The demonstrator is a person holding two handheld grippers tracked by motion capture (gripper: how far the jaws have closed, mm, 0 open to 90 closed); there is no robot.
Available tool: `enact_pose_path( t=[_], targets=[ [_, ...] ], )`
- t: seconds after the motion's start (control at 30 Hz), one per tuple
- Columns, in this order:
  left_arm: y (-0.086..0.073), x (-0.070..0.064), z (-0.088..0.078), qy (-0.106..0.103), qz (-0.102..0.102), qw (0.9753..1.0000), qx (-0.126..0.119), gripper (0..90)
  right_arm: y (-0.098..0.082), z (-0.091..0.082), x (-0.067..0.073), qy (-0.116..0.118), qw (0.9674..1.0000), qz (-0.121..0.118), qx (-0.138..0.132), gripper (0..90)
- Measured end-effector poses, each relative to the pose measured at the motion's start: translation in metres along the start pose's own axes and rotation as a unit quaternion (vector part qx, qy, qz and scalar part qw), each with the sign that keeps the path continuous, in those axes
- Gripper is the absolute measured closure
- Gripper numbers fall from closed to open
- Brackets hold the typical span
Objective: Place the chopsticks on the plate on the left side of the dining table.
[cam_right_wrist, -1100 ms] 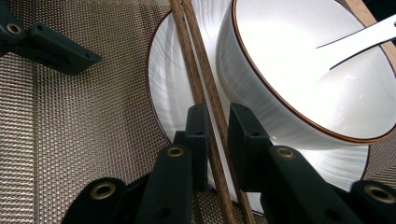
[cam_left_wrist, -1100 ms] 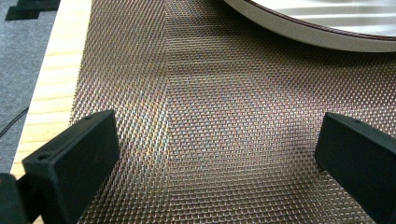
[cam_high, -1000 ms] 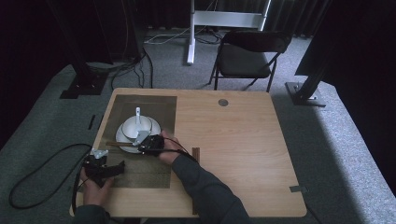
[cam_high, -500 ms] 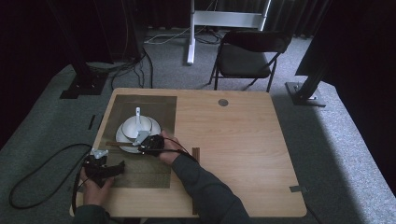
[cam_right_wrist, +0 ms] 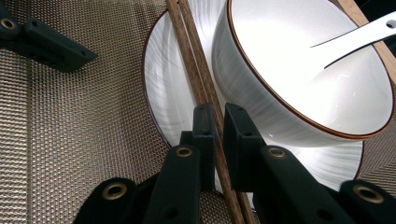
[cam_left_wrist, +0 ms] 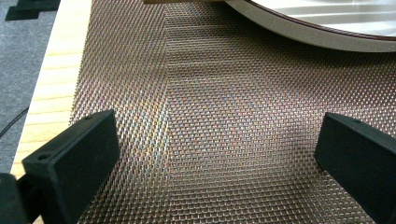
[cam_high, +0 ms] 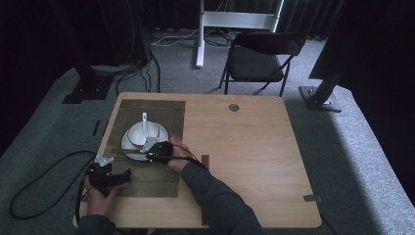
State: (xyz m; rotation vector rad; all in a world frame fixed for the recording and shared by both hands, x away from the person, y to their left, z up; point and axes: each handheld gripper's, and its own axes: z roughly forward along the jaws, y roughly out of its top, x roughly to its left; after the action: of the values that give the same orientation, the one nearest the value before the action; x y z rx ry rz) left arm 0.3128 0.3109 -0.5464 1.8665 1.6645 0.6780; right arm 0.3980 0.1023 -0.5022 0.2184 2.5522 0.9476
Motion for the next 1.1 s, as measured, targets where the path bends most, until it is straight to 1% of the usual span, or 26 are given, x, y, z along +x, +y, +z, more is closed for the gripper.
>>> enact_pose_path(
  t=[0.27,0.4,0.57,0.8,0.9,0.93,1.1],
  targets=[
    [0.0,0.0,0.0,0.0,0.0,1.0,0.0,0.2,0.0,-0.004,0.0,0.0,1.0,-0.001,-0.007,81.6],
    [0.0,0.0,0.0,0.0,0.0,1.0,0.0,0.2,-0.001,-0.007,-0.001,-0.001,1.0,0.003,-0.008,81.1],
    [0.0,0.0,0.0,0.0,0.0,1.0,0.0,0.2,-0.006,-0.016,-0.005,-0.006,0.9999,0.004,-0.015,80.6],
    [0.0,0.0,0.0,0.0,0.0,1.0,0.0,0.2,-0.019,-0.031,-0.016,-0.021,0.9993,0.027,-0.016,80.2],
    [0.0,0.0,0.0,0.0,0.0,1.0,0.0,0.2,-0.025,-0.039,-0.02,-0.028,0.9989,0.032,-0.018,79.9],
    [0.0,0.0,0.0,0.0,0.0,1.0,0.0,0.2,-0.025,-0.039,-0.02,-0.028,0.9989,0.032,-0.018,79.9],
    [0.0,0.0,0.0,0.0,0.001,1.0,0.001,0.2,-0.044,-0.057,-0.028,-0.046,0.9972,0.055,-0.02,79.2]
  ],
)
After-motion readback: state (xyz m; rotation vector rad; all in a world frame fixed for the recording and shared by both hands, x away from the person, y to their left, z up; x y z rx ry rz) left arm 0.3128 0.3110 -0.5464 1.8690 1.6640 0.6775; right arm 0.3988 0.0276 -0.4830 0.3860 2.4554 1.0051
